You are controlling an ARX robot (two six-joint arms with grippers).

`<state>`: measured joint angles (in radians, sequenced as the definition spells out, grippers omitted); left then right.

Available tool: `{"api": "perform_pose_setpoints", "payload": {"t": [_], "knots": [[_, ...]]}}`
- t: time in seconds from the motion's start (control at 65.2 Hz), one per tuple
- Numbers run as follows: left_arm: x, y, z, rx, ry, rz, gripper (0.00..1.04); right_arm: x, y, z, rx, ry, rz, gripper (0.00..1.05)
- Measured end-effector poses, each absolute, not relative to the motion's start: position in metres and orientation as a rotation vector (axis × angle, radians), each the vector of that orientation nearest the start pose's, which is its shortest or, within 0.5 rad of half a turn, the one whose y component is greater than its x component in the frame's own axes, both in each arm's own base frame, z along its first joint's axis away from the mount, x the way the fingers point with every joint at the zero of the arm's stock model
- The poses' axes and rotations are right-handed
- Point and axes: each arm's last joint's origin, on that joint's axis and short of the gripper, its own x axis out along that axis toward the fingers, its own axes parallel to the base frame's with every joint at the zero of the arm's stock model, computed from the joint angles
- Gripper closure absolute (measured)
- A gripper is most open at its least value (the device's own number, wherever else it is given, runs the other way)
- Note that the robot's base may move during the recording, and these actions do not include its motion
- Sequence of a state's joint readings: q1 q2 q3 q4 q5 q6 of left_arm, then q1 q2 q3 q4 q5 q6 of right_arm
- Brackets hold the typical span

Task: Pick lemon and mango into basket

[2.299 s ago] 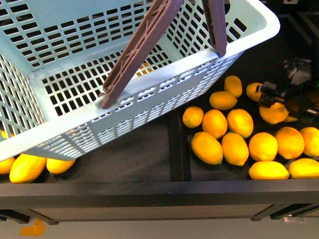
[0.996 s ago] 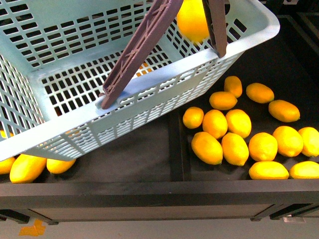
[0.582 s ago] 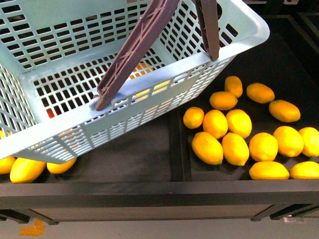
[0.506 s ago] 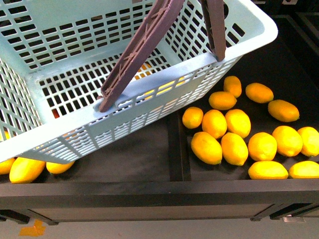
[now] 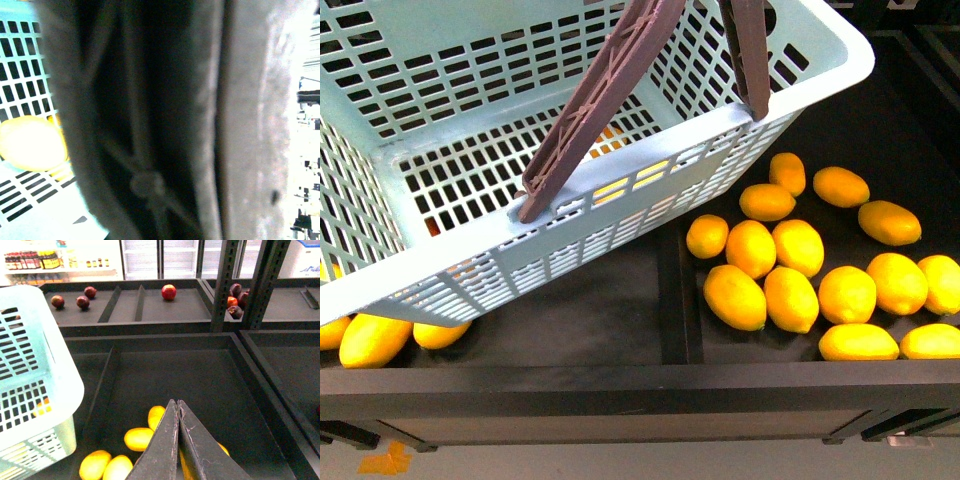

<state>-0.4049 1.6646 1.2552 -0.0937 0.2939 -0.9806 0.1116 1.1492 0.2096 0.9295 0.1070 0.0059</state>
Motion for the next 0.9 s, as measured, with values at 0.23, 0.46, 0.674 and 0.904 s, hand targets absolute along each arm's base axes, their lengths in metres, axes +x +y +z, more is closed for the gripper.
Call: {"api": "perform_pose_setpoints", "payload": {"t": [0.23,0.46,0.674,0.904], "knots": [[0.343,-0.156,0.278,-0.891,0.803,-0.376,0.91,0.175,0.009,0.174,0.005,0.013,0.019,1.02],[0.343,-0.156,0.278,-0.891,0.804,-0.377,0.91,0.172,0.001,0.174,0.003,0.005,0.001,0.49],[0.343,-0.157,0.278,-0.891,0.803,-0.375,0.91,0.172,0.0,0.174,0.003,0.006,-0.003,0.13],[0.341,-0.161,0.278,-0.9,0.825,-0.403,0.91,0.171,0.0,0.175,0.003,0.002,-0.003,0.09]]}}
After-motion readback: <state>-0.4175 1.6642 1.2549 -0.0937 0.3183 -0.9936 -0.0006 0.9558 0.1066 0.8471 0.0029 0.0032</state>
